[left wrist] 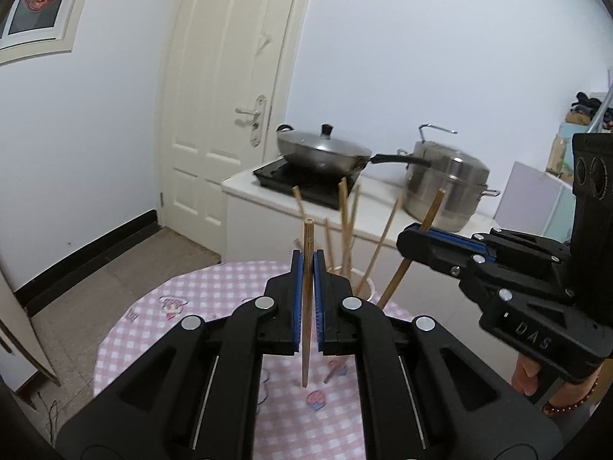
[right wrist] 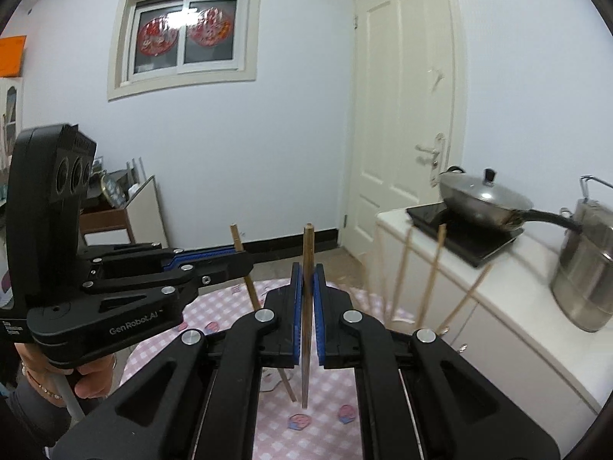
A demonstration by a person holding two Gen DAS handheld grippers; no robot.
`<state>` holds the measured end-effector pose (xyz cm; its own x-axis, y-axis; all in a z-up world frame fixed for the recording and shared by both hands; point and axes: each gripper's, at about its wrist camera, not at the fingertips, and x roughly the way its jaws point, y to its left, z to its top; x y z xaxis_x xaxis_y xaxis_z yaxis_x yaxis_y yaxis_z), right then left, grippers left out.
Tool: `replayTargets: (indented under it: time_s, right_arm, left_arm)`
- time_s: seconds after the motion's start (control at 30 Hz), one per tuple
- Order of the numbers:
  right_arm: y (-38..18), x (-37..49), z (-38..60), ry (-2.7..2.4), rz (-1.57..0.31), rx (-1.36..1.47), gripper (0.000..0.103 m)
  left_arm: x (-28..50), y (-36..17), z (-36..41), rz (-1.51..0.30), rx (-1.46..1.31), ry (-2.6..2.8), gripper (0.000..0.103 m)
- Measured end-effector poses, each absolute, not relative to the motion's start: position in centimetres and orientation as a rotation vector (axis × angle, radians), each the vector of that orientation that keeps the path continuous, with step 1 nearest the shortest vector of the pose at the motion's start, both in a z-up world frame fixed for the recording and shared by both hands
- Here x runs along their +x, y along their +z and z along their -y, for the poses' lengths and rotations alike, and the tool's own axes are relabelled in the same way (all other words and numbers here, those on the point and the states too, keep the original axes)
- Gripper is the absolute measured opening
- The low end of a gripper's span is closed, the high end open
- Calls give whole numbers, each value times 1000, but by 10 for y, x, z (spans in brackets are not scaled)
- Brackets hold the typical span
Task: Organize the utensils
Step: 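Lift both held chopsticks upright and carry them over the pink cup, then lower both chopsticks into the pink cup while holding them upright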
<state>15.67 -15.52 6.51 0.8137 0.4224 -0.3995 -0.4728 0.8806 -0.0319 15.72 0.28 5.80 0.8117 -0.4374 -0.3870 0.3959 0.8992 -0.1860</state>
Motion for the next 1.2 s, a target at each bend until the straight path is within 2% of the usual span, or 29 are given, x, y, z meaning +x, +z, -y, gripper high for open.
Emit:
replayTargets:
  time_s: [0.23, 0.73, 1.2]
  right_arm:
    - [83, 153, 185, 405, -347, -122, 4]
    - [103, 174, 219, 274, -235, -102, 4]
    - [85, 212, 232, 266, -231, -28, 4]
  left_arm:
    - [165, 73, 21, -419, -113, -496, 6]
    - [182, 128, 69, -257, -147, -524, 6]
    - [213, 111, 86, -240, -141, -462, 6]
